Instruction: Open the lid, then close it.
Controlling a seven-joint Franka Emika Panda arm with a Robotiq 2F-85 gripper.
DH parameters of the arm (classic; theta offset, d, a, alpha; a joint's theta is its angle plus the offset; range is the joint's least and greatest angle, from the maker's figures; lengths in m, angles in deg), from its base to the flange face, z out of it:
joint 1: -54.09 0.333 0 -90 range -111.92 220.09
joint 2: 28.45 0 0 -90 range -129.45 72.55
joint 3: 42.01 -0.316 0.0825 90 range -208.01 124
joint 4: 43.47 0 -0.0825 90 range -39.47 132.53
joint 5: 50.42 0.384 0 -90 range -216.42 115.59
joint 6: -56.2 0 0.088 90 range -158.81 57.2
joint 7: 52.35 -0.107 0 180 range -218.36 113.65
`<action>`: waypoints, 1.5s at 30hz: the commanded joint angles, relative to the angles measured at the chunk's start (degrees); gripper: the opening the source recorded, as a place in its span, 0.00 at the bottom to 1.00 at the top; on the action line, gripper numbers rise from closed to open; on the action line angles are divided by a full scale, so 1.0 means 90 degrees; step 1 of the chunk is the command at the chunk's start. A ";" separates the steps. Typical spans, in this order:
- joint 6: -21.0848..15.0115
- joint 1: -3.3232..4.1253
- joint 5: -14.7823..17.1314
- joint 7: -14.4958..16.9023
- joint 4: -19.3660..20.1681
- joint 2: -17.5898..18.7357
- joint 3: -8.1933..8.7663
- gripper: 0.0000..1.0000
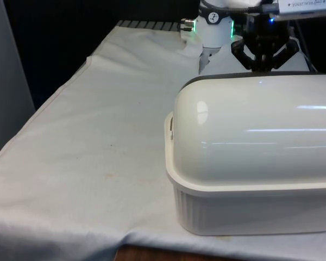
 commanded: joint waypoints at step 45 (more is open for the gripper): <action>-0.0719 0.0070 -0.0095 0.0013 0.1197 -0.0821 -0.0038 0.98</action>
